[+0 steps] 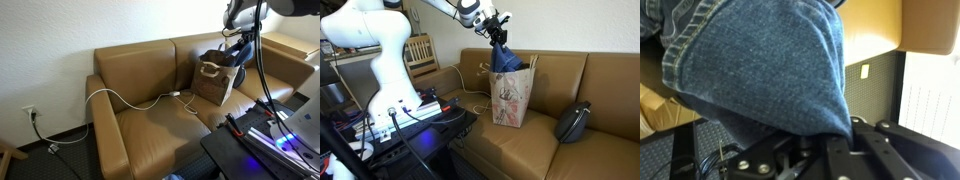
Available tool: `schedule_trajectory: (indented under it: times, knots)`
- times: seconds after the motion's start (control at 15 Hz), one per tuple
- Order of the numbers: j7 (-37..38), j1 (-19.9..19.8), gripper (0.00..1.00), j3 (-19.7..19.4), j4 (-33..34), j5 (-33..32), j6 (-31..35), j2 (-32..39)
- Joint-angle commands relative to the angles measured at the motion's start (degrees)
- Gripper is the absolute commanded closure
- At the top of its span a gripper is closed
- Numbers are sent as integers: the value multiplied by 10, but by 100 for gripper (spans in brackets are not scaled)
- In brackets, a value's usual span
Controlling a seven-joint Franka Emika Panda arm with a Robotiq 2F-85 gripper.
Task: Move the bag to the right and place the blue cloth inside it
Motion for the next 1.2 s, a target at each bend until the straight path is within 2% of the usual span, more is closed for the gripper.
schedule_trajectory:
  times: [0.0,0.07,0.2,0.4,0.67,0.87,0.93,1.0,1.07,1.13]
  knots:
    - [0,-10,99,14,-4,-3,-28,-39]
    - [0,-22,99,35,-2,19,-19,-40]
    - [0,-42,99,88,4,85,41,-45]
    - [1,-81,99,161,39,176,83,-33]
    - [-4,-126,99,209,76,237,143,-20]
    - [-12,-210,99,270,125,297,145,-23]
    - [0,-261,99,319,137,284,165,-55]
    - [1,-296,99,351,154,293,166,-55]
    - [-25,-318,99,366,182,345,138,-24]
    - [-32,-351,99,395,202,365,130,-19]
